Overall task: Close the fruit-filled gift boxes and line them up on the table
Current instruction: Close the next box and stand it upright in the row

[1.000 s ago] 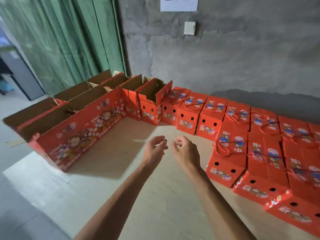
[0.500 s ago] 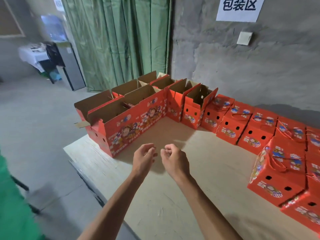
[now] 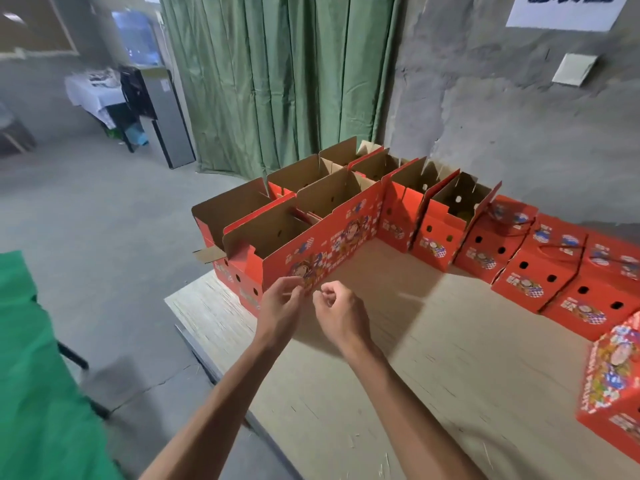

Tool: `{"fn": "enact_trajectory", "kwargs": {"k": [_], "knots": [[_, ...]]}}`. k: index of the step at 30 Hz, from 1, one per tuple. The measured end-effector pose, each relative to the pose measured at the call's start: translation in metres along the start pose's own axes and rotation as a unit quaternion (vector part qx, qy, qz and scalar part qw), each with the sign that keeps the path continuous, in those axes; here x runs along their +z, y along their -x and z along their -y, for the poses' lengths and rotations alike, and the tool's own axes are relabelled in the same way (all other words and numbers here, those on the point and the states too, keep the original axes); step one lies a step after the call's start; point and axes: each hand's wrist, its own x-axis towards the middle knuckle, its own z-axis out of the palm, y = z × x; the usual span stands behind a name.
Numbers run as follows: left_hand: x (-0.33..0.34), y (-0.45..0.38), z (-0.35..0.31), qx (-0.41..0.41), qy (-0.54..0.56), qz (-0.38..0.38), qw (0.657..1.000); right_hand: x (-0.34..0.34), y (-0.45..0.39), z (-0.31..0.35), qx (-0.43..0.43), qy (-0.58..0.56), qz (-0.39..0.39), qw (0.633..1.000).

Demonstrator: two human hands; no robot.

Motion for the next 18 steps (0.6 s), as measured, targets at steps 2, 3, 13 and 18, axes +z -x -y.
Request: {"fn": "enact_trajectory", "kwargs": {"k": [2, 3, 13, 18], "knots": [[-0.002, -0.019, 0.000, 0.013, -0.017, -0.015, 1.000, 0.010, -0.018, 0.005, -0.009, -0.002, 0.002, 1.000], [-0.003, -0.028, -0.001, 0.024, -0.027, -0.022, 0.999, 0.015, -0.029, 0.007, -0.015, -0.003, 0.002, 1.000], [0.019, -0.126, -0.008, 0.080, -0.152, -0.066, 0.983, 0.042, -0.118, 0.001, -0.012, -0.029, 0.035, 0.999], [0.022, -0.162, -0.002, 0.060, -0.259, -0.001, 0.964, 0.058, -0.142, -0.002, 0.017, -0.053, 0.041, 0.998]]}}
